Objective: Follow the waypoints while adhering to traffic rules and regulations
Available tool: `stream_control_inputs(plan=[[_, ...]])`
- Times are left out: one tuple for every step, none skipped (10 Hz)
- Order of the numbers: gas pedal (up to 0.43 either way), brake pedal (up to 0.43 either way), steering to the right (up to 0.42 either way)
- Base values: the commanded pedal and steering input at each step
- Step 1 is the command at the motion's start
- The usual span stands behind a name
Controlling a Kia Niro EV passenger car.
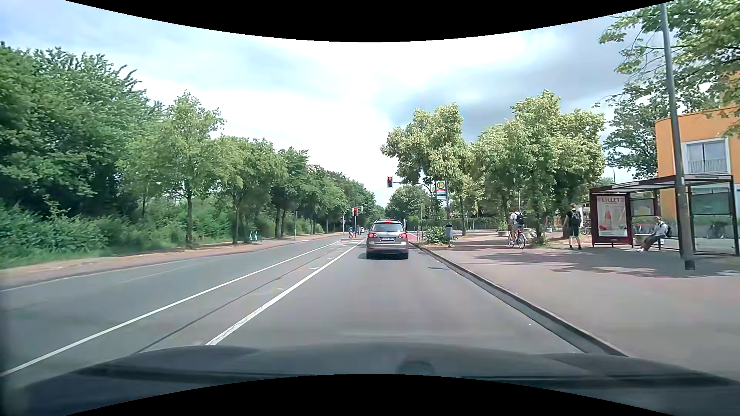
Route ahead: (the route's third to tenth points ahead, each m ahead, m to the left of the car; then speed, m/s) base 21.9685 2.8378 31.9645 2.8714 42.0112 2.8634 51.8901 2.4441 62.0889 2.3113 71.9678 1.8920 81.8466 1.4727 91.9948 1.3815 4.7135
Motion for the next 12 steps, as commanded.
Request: stream_control_inputs(plan=[[0.000, 0.012, -0.004], [0.000, 0.012, -0.004], [0.000, 0.018, -0.004], [0.000, 0.012, -0.004], [0.000, 0.018, -0.004], [0.000, 0.018, -0.004], [0.000, 0.018, -0.004], [0.000, 0.037, -0.003], [0.000, 0.091, -0.003], [0.000, 0.146, -0.003], [0.000, 0.201, -0.002], [0.000, 0.201, -0.002]])
